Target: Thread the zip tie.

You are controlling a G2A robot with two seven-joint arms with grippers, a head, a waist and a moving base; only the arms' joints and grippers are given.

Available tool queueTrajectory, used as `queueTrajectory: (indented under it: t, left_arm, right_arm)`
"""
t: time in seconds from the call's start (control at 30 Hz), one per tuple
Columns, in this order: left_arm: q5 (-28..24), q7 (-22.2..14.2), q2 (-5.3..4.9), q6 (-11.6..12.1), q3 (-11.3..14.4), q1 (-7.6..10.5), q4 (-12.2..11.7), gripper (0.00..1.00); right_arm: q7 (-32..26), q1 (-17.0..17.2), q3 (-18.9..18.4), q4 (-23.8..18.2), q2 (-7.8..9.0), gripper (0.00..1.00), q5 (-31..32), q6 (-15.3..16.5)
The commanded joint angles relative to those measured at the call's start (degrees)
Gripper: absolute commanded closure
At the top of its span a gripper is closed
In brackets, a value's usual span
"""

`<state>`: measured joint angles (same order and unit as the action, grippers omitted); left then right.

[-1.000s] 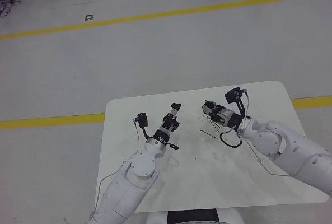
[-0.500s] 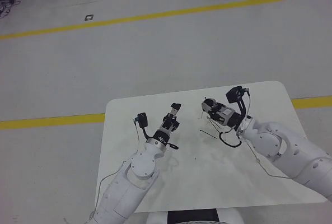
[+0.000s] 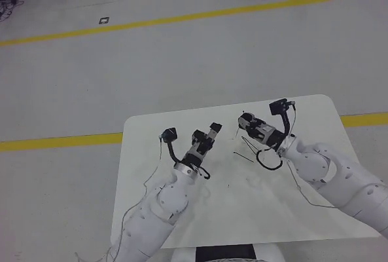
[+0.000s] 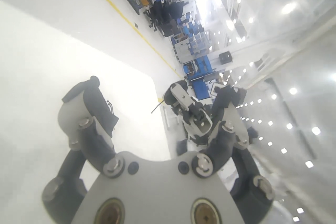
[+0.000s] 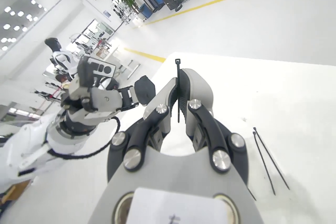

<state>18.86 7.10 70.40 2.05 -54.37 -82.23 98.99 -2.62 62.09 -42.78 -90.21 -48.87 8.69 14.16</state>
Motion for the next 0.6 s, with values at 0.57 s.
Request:
queueTrajectory:
  t: [0.57]
  left_arm:
    - [29.03,4.92,-0.76,2.36,2.49,0.43,-2.28,0.0]
  right_arm:
    - [-4.86,0.49,-3.28,3.69,-1.98,1.0,-15.54,1.31]
